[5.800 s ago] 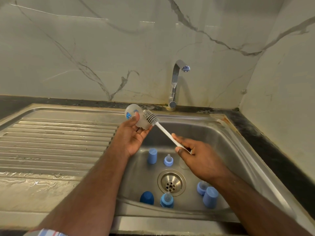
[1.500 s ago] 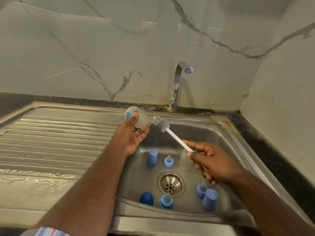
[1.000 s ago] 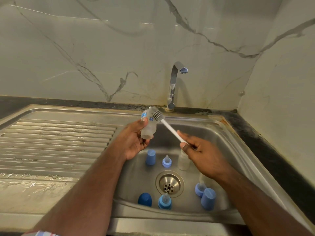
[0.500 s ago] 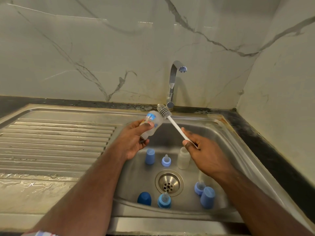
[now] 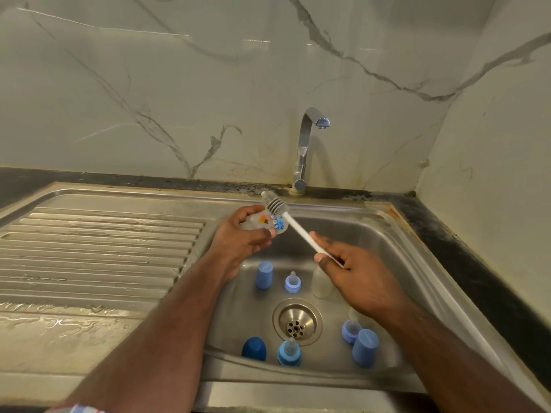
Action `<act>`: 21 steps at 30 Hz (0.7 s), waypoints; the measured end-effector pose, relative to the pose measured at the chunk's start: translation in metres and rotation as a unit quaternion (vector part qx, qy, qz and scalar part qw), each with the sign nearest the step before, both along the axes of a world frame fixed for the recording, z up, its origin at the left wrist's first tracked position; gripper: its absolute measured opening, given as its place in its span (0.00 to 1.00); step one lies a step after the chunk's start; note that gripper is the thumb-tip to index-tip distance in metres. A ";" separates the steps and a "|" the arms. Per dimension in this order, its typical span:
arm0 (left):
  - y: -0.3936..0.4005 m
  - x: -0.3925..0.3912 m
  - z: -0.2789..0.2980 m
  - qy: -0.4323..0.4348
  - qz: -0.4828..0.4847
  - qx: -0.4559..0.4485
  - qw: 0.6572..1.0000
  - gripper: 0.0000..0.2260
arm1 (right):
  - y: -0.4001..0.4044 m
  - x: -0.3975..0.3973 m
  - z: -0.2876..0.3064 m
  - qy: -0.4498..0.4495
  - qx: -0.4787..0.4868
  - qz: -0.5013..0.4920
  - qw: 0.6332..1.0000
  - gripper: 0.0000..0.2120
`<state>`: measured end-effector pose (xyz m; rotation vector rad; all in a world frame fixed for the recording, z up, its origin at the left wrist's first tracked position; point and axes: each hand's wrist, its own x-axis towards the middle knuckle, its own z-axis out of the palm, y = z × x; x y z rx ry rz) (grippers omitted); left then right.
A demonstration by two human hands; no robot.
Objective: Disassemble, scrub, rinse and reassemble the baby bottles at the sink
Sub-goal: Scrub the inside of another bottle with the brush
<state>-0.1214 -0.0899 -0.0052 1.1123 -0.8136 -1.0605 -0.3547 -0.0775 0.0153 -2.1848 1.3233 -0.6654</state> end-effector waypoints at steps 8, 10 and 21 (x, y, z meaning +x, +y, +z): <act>-0.002 0.001 -0.005 -0.067 0.015 -0.019 0.997 0.24 | -0.008 -0.004 -0.003 0.016 -0.004 -0.034 0.999 0.22; -0.003 0.002 -0.007 -0.072 0.026 -0.016 0.997 0.25 | 0.000 0.000 -0.005 0.012 0.005 -0.003 1.000 0.21; -0.004 0.004 -0.003 -0.023 0.022 -0.012 0.999 0.25 | -0.001 0.001 -0.005 0.020 0.003 0.002 1.000 0.21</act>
